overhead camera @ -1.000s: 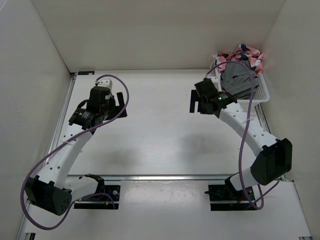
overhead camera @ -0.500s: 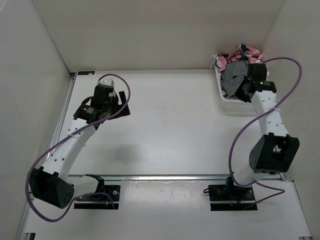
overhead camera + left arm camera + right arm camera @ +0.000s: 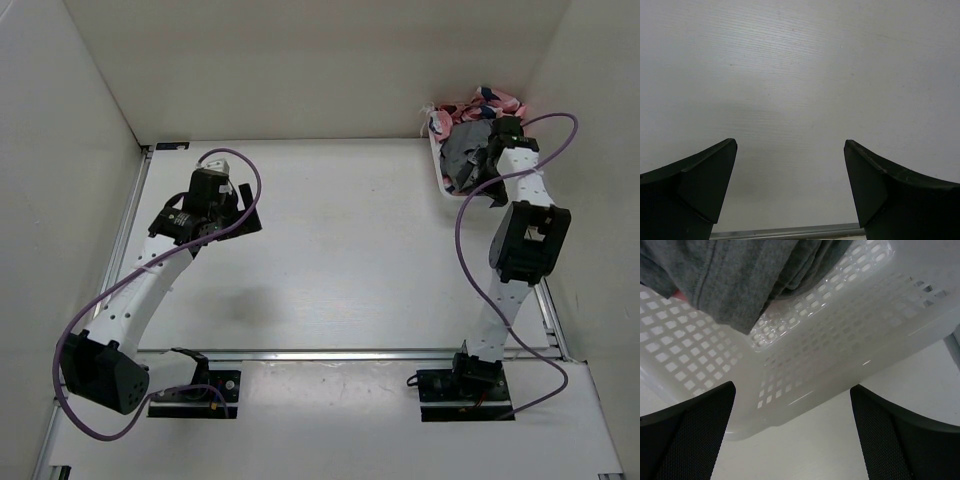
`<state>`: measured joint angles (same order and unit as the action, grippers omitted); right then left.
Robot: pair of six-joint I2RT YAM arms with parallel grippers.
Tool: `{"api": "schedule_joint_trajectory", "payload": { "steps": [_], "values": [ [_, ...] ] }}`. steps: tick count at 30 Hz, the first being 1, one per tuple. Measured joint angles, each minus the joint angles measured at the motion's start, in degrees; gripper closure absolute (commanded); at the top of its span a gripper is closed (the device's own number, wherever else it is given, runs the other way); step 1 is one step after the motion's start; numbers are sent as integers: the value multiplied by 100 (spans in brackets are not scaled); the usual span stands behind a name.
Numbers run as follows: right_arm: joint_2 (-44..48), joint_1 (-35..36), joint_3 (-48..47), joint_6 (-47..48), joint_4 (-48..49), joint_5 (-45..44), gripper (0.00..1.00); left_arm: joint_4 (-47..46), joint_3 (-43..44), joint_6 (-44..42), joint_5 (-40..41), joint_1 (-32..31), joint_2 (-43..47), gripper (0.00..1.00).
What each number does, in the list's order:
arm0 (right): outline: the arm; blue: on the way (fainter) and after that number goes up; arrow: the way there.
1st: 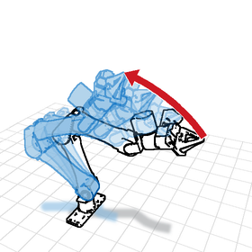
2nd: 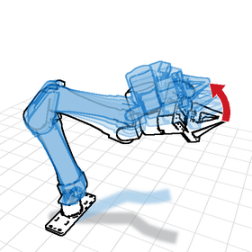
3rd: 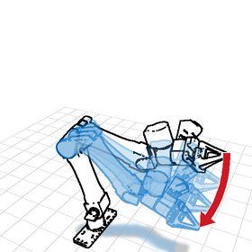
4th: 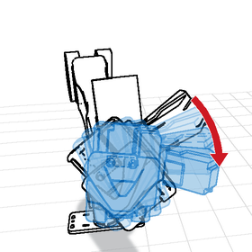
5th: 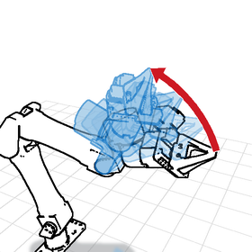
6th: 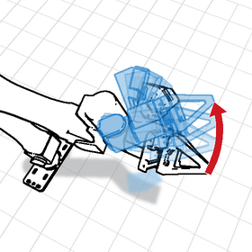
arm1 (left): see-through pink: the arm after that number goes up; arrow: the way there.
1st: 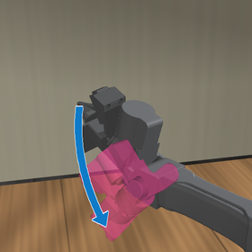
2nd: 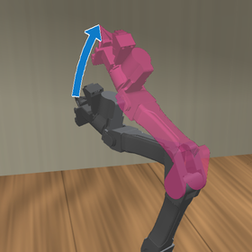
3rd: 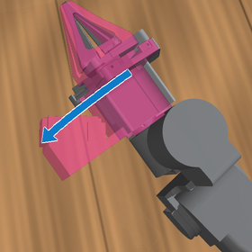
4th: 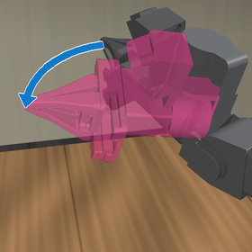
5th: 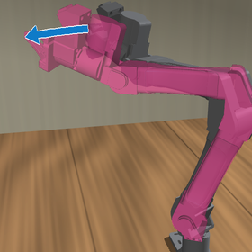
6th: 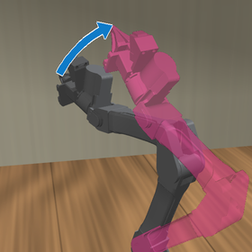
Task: Fold and stack the shorts
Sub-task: Grab the shorts from the pile
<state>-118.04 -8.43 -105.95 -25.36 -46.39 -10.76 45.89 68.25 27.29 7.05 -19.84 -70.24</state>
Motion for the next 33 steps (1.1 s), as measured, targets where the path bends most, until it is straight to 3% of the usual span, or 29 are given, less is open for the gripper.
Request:
{"api": "schedule_joint_trajectory", "payload": {
  "steps": [6,11,19,24,28,33],
  "values": [
    [-839,-59,-933,-144,-813,-94,5,70,0,7,4,0,0,0],
    [-911,-98,-879,-297,-844,-79,5,184,24,17,63,0,0,0],
    [1180,149,918,-385,66,-101,5,254,339,15,92,0,-317,0],
    [1808,267,651,-269,330,-173,8,264,358,15,116,0,-452,0],
    [732,247,-796,-157,262,-131,1,280,376,15,144,0,-452,0],
    [-1263,181,-2780,-129,223,90,1,319,393,15,177,0,-452,0]
  ]
}}
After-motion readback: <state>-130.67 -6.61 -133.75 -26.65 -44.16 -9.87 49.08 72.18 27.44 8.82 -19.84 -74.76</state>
